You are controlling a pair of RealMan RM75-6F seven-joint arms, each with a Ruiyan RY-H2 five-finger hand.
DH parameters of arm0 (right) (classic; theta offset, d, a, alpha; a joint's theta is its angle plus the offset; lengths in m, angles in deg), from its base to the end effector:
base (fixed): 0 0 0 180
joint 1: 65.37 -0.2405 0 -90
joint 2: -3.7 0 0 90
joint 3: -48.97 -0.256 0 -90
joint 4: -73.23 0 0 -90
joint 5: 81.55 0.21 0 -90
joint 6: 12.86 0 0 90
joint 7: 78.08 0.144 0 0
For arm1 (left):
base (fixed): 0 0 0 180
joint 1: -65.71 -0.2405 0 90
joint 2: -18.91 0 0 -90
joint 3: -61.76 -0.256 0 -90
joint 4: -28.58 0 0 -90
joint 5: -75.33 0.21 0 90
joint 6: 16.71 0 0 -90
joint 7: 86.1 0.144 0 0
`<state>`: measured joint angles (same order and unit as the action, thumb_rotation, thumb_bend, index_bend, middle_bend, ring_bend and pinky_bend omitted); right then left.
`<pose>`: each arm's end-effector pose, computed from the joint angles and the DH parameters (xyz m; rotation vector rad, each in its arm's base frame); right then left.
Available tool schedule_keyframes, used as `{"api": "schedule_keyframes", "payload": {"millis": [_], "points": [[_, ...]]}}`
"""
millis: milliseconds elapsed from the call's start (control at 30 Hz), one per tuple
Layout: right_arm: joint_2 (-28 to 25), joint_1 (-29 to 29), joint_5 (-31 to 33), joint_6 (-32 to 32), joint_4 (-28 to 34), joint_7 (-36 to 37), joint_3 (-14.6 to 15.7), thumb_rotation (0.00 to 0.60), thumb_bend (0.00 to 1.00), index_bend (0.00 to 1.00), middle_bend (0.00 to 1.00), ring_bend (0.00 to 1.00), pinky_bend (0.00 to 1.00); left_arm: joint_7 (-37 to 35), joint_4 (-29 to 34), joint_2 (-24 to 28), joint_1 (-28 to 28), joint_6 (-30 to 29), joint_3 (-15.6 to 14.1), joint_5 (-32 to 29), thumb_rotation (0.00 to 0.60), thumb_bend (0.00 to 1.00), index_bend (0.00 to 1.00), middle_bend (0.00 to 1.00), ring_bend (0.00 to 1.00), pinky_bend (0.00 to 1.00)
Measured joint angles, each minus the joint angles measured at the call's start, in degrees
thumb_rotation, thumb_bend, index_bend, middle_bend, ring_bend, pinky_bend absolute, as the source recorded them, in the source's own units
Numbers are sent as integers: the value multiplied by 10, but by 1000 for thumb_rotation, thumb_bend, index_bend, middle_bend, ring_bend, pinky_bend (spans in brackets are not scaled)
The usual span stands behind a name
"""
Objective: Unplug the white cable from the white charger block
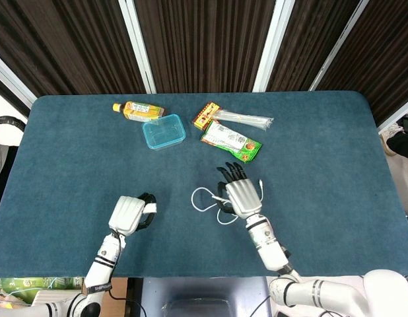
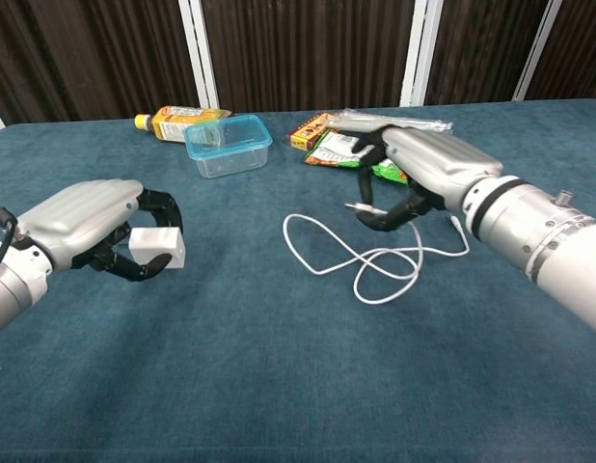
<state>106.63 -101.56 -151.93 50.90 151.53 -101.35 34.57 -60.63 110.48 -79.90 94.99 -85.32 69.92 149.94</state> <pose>-0.1309 -0.3217 -0.0539 1.7077 -0.9353 1.0745 -0.1714 0.2843 -0.0410 -1.7198 -0.8748 -0.9836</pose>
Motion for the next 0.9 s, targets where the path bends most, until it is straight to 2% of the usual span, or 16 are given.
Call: {"api": "schedule_keyframes", "payload": {"millis": [267, 333, 400, 500, 567, 667, 767, 900], "points": [[8, 0, 30, -45, -109, 47, 8, 600, 715, 740, 246, 8, 0, -49, -110, -35, 13, 28, 3, -10, 600, 551, 696, 695, 1000, 1000], [12, -2, 28, -50, -122, 58, 9, 600, 714, 674, 246, 8, 0, -53, -125, -40, 16, 33, 4, -10, 600, 554, 656, 640, 1000, 1000], [13, -5, 25, -56, -129, 68, 12, 600, 715, 587, 241, 8, 0, -57, -132, -41, 19, 39, 4, -12, 600, 541, 577, 547, 1000, 1000], [11, -7, 18, -61, -132, 80, 15, 600, 709, 403, 201, 4, 0, -65, -135, -40, 21, 43, 3, -10, 600, 515, 467, 437, 1000, 1000], [8, -7, 14, -62, -133, 87, 17, 600, 665, 270, 163, 0, 0, -71, -132, -37, 22, 42, 3, -7, 600, 506, 424, 392, 1000, 1000], [2, -6, 12, -63, -132, 95, 19, 600, 594, 128, 120, 0, 0, -77, -122, -32, 21, 39, 3, -3, 600, 500, 374, 351, 1000, 1000], [-10, -2, 11, -62, -121, 97, 20, 600, 549, 29, 91, 0, 0, -78, -107, -23, 19, 33, 2, 2, 600, 495, 357, 322, 1000, 1000], [-38, 12, -10, -44, -96, 106, 34, 600, 446, 0, 50, 0, 0, -81, -74, -1, 13, 20, -3, 13, 600, 476, 322, 222, 1000, 1000]]}}
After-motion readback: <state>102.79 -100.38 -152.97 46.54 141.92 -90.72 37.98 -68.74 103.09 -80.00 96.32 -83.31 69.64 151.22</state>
